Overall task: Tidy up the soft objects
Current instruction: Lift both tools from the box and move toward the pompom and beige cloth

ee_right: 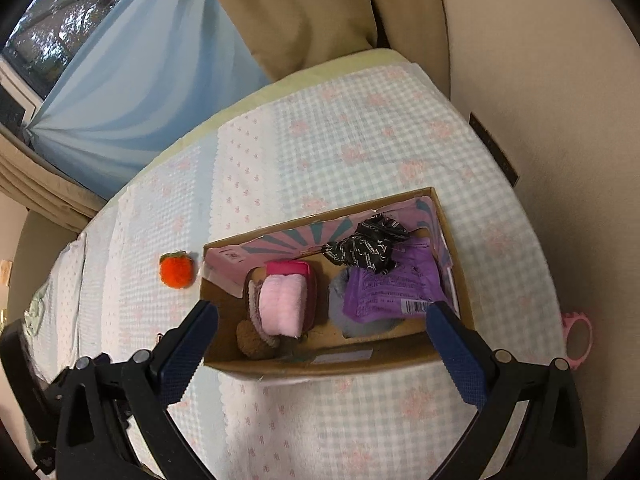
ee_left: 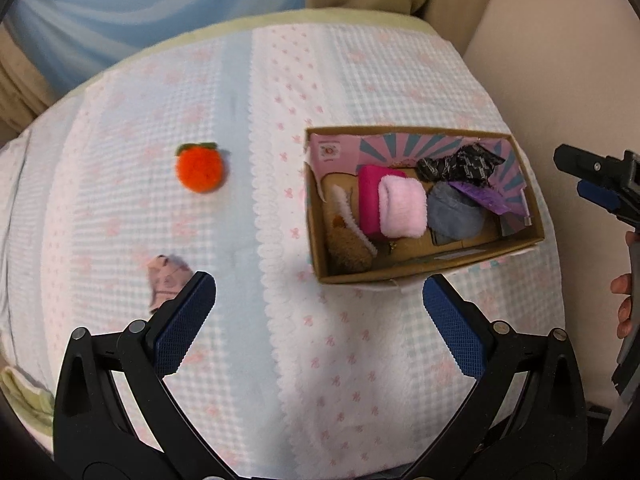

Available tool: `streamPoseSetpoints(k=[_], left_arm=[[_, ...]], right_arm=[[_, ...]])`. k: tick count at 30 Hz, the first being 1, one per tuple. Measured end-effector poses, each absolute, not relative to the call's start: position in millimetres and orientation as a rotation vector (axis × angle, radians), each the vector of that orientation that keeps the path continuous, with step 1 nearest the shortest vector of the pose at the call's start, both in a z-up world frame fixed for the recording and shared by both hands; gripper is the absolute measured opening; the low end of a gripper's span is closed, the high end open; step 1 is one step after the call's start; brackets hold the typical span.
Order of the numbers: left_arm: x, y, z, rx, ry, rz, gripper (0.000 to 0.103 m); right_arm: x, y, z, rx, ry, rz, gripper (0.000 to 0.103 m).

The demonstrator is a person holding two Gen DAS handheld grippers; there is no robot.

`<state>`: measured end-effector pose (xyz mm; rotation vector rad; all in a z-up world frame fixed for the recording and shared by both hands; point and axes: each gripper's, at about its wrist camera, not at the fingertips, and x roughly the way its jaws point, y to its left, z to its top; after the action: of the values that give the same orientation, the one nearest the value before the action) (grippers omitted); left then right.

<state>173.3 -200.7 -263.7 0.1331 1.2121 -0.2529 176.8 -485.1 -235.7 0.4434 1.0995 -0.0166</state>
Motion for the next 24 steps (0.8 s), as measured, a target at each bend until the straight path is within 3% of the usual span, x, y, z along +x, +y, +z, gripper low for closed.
streamPoseSetpoints(k=[14, 24], left_arm=[[122.2, -113.3, -175.4, 0.088, 1.074, -0.228, 0.103], [107.9, -37.0, -139.9, 0.069, 0.992, -0.221, 0.103]], right_arm=[[122.2, -407.9, -139.4, 0.242, 1.008, -0.036, 0.103], [109.0, -342.3, -112.9, 0.248, 0.968, -0.046, 0.103]])
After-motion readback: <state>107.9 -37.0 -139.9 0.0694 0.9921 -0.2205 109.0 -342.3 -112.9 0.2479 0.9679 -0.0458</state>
